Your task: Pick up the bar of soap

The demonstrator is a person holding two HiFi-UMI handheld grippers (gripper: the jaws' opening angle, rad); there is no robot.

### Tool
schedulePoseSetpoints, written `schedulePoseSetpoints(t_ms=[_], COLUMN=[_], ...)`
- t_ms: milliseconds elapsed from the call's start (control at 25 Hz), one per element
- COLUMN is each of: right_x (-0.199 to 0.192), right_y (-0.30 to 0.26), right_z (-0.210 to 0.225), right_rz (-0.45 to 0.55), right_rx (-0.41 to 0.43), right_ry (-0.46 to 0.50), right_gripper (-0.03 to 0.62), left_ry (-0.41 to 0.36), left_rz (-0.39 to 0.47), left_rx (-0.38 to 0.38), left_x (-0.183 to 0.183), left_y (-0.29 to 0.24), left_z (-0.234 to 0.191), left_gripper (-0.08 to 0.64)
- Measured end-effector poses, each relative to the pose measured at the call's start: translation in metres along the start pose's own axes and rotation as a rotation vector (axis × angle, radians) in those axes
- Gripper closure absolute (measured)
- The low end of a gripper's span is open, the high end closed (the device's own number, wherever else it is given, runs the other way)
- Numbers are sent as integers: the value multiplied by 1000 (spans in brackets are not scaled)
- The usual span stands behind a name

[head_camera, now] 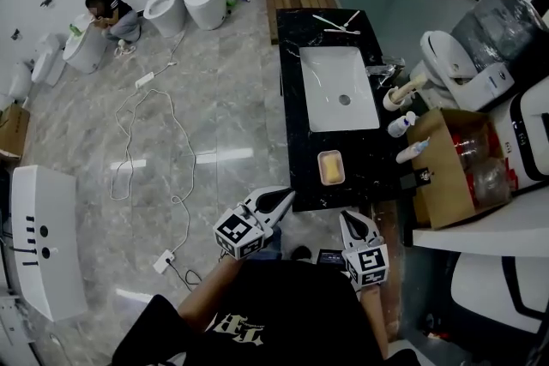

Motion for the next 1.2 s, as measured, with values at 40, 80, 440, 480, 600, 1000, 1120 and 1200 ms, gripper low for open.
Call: schedulePoseSetpoints(t_ms=[40,80,440,480,600,1000,1120,1200], right_x=[0,0,13,14,19,11,7,3], right_y=[-3,-7,-54,-59,-70,-75,-73,-74], right_z=[1,3,1,0,-3,4,18,27], right_rz=[-4,-7,-30,-35,-51,-72,-54,-46], right_rx=[-7,-14,-63,-67,-86,-230,-287,-303], right_ry=[-9,-20,-48,-48,-50,-122,-153,-171], right_gripper=[582,582,582,581,581,581,581,581], left_ry=[0,0,14,18,20,66,54,54], left_rz=[-1,-1,1,0,1,-34,-44,-54], left_rx=[-5,-9,-64,-74,-106,-209,-192,-190], left_x=[1,2,6,6,7,-10,-16,-22], left_y=[-1,-2,-9,-11,-13,-21,-26,-29], left_z=[-6,-12,-69,-73,-85,-103,-107,-108], left_gripper=[552,552,552,552,552,552,552,552])
Point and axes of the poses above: the fingertips, and each gripper's own axes: y backward along the fingers, z to its right, x out of its top, the point moved 2 cm from there along y, backward along the fingers, and after that the axes turned 9 degrees about -y, right-handed, at the moved point
